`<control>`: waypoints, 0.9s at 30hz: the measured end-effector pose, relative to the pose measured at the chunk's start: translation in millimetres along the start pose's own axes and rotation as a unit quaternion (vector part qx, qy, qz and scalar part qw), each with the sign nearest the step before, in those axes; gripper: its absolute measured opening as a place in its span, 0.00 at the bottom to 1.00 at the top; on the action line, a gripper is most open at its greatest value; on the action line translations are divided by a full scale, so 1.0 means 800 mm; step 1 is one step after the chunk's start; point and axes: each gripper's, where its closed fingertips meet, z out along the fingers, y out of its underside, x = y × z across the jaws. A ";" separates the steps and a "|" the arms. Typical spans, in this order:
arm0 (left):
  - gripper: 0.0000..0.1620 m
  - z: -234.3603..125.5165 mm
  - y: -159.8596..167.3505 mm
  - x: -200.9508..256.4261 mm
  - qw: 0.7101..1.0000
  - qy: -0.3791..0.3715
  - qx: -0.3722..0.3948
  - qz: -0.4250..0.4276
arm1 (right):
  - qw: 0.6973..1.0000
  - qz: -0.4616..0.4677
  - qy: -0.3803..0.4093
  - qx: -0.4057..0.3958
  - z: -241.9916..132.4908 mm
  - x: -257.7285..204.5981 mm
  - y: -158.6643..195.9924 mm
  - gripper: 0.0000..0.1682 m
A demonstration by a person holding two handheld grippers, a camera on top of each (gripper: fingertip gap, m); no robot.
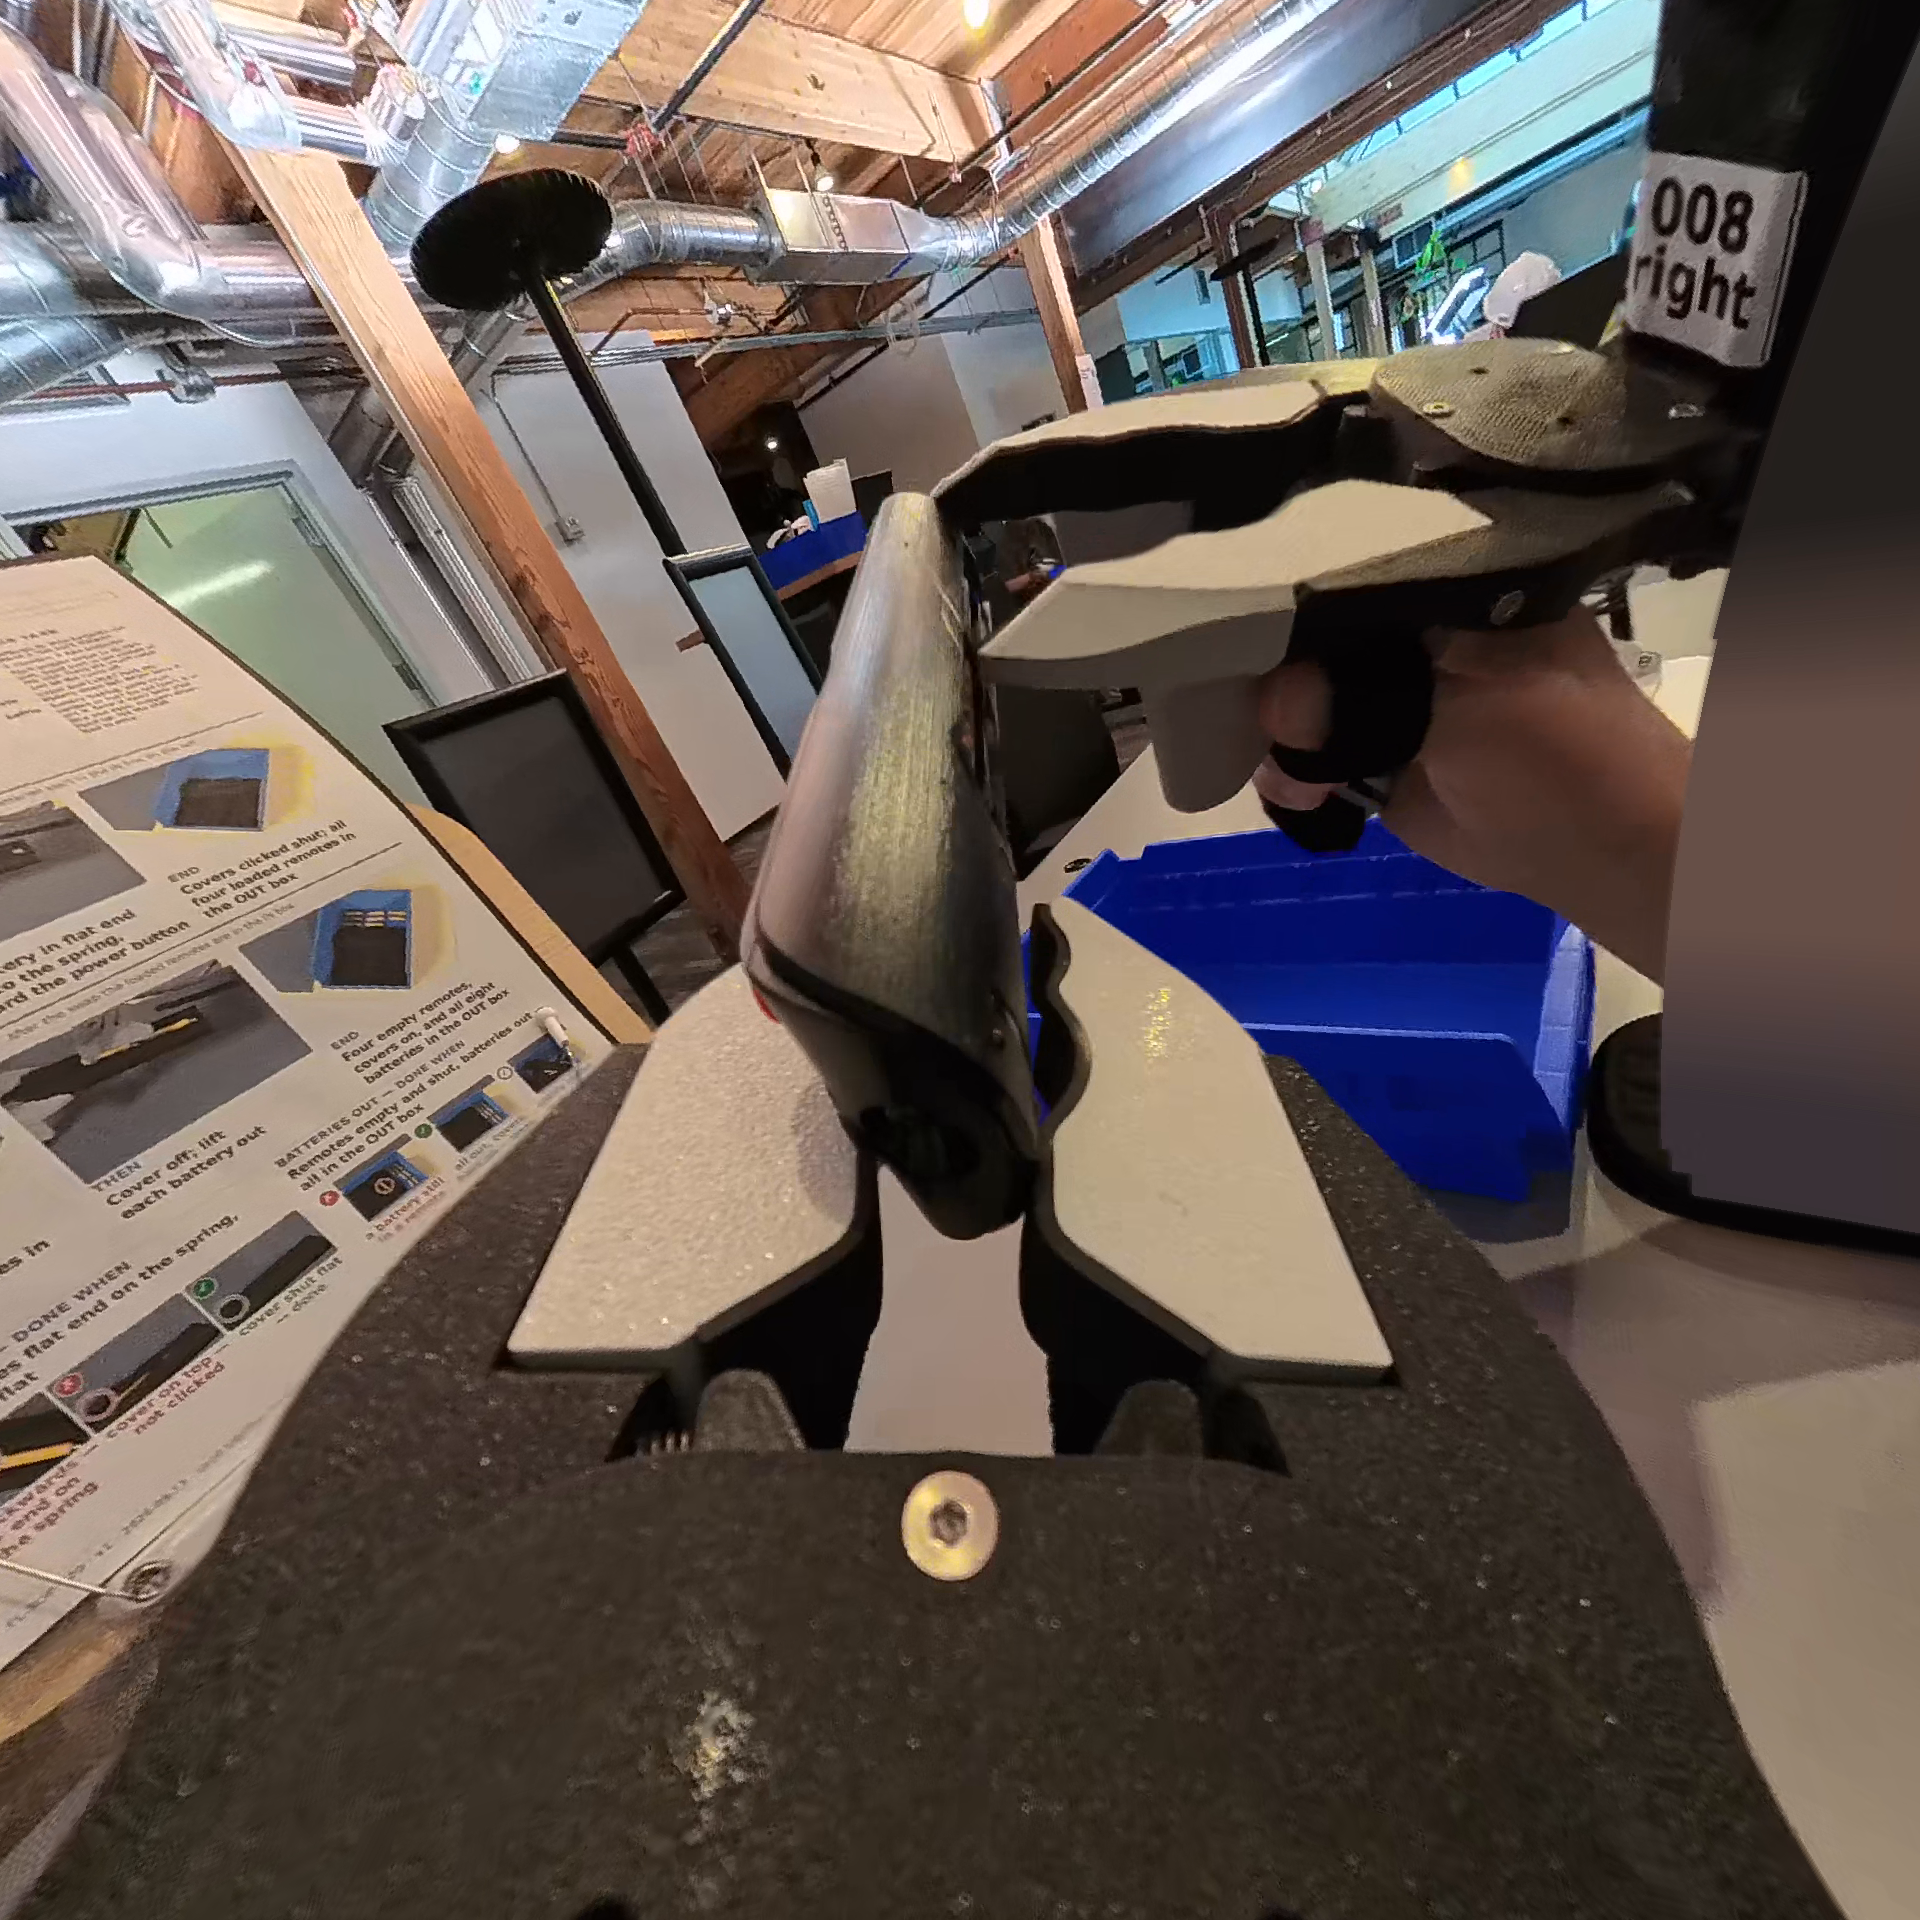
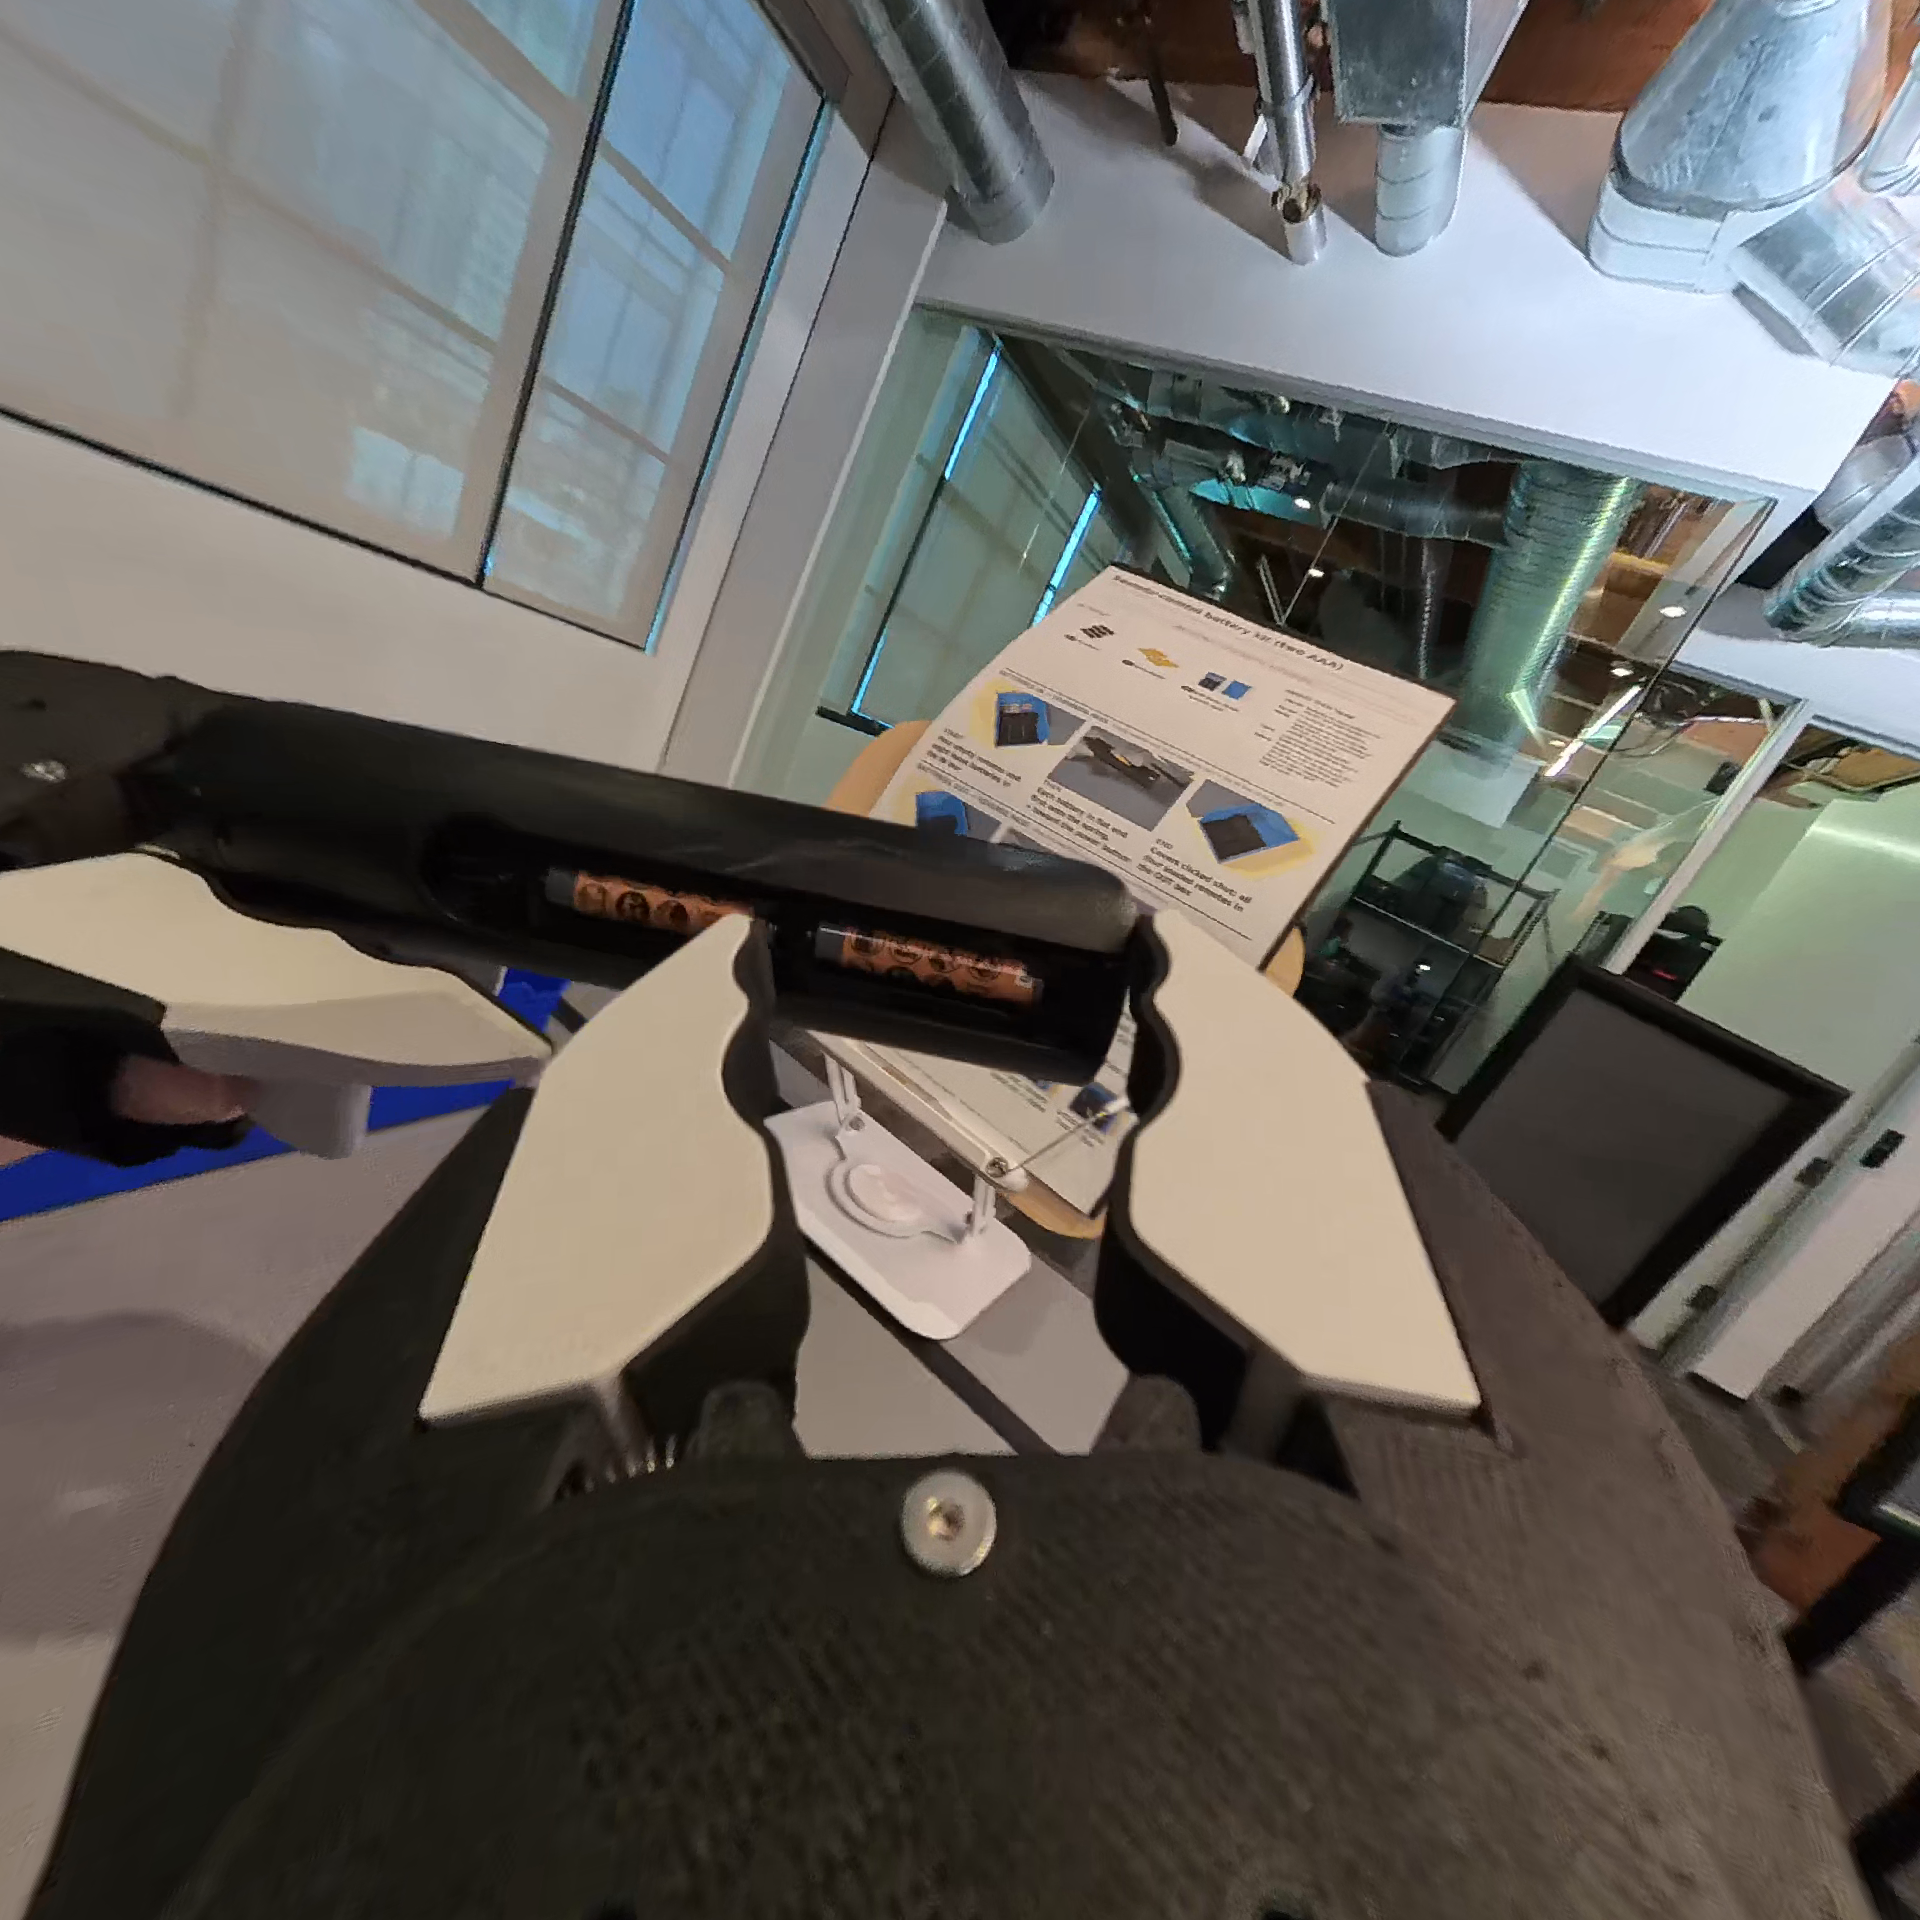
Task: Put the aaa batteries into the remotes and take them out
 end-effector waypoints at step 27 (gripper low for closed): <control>0.16 0.008 0.026 -0.005 0.988 0.038 -0.044 -0.141 | 0.994 0.069 -0.018 -0.084 0.016 0.003 0.040 0.40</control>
